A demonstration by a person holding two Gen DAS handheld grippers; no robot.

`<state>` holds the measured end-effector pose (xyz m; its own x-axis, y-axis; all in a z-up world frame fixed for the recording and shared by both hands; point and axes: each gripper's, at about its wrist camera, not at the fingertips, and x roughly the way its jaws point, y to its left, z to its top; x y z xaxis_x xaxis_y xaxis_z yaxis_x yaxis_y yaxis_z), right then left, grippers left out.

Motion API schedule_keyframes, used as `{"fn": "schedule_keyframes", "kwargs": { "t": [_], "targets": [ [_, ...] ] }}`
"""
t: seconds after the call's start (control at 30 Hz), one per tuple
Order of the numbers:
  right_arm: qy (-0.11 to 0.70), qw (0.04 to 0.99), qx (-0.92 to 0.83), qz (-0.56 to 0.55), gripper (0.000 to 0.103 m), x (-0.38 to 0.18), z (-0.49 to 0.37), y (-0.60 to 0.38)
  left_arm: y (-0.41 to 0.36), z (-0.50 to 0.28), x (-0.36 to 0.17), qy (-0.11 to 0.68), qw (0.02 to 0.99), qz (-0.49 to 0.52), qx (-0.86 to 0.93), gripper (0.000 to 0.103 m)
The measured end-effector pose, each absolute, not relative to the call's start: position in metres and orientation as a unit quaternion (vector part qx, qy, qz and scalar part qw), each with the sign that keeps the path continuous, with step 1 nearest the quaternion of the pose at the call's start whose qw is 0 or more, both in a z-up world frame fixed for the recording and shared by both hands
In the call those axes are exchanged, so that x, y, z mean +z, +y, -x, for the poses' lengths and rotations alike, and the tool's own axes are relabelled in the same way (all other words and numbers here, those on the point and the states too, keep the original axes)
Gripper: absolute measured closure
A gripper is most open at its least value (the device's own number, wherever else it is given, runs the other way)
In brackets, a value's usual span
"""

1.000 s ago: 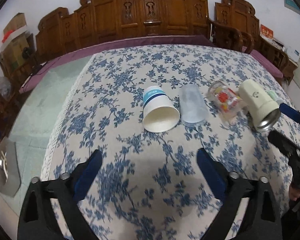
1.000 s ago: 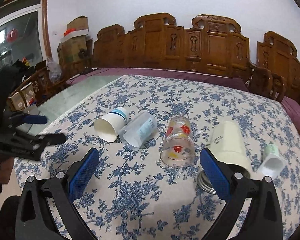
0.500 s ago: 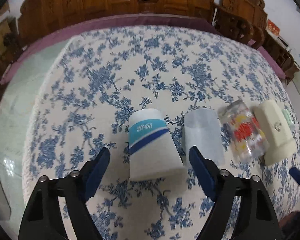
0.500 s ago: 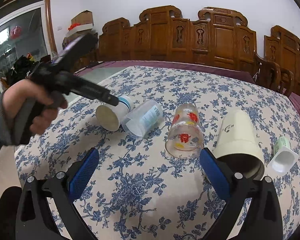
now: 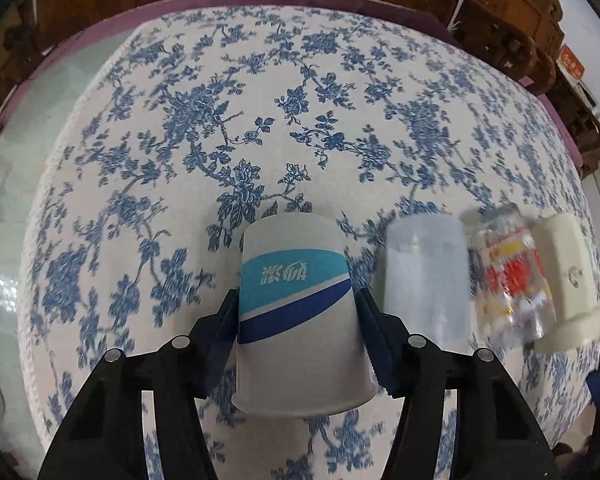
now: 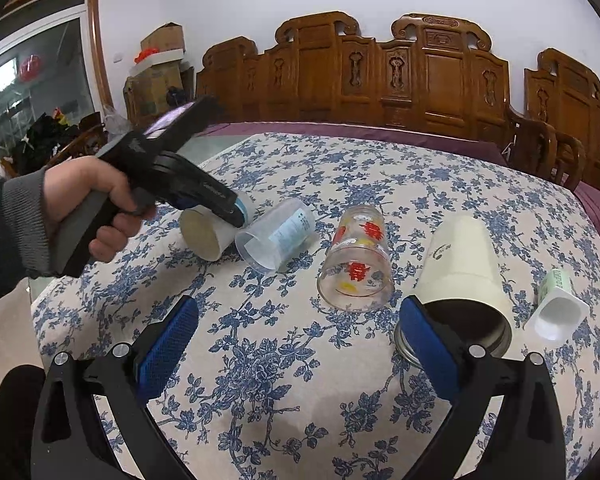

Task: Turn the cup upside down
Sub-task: 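Lift the white paper cup with the right tool and carry it aside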

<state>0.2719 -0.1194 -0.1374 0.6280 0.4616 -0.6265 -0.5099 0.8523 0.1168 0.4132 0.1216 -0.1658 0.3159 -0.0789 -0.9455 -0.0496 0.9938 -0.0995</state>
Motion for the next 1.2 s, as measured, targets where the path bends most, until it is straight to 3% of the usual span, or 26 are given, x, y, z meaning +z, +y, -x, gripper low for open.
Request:
{"fn": "schedule_keyframes", "kwargs": {
  "t": [0.37, 1.2],
  "targets": [
    [0.329, 0.914, 0.234, 0.035, 0.002, -0.132, -0.241, -0.138, 0.068, -0.319, -0.119, 0.535, 0.842, 0.030, -0.057, 0.047],
    [0.342, 0.931, 0.127, -0.010, 0.002, -0.136, -0.212, -0.234, -0.047, -0.218, -0.169, 0.524, 0.840, 0.011, -0.142, 0.047]
  ]
}}
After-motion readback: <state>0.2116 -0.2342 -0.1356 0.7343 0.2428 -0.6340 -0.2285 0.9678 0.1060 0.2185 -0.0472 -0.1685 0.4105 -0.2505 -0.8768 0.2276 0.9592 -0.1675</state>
